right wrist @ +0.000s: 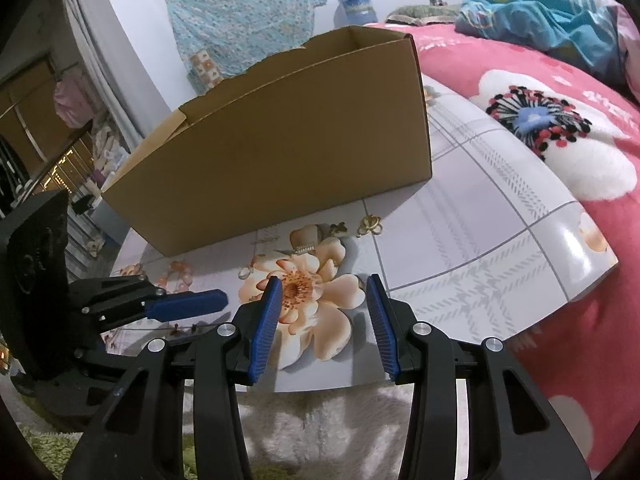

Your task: Organize jewelry

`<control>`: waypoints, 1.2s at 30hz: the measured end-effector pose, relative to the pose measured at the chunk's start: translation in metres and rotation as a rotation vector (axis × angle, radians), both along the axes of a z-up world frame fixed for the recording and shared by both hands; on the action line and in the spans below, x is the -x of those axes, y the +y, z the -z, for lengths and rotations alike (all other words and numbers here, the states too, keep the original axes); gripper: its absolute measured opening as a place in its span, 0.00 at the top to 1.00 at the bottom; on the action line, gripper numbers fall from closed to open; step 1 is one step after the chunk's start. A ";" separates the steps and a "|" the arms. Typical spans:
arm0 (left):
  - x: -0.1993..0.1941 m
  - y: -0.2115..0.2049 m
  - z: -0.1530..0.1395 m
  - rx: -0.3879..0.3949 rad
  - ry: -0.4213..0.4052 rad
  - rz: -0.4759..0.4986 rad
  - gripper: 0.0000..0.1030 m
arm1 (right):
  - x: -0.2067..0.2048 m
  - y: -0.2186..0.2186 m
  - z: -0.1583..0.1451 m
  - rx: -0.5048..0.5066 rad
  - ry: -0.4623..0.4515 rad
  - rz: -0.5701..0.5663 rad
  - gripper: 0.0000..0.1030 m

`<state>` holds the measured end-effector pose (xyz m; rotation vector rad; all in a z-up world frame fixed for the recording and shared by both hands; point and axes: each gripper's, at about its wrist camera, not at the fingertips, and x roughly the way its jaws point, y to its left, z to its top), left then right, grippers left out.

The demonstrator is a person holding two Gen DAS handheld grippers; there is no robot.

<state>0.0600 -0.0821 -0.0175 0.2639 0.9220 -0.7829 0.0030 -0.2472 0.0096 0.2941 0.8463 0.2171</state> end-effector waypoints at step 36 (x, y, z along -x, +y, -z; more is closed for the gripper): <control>-0.021 0.022 0.007 0.021 0.033 -0.072 1.00 | -0.002 -0.007 0.004 -0.020 0.004 0.014 0.60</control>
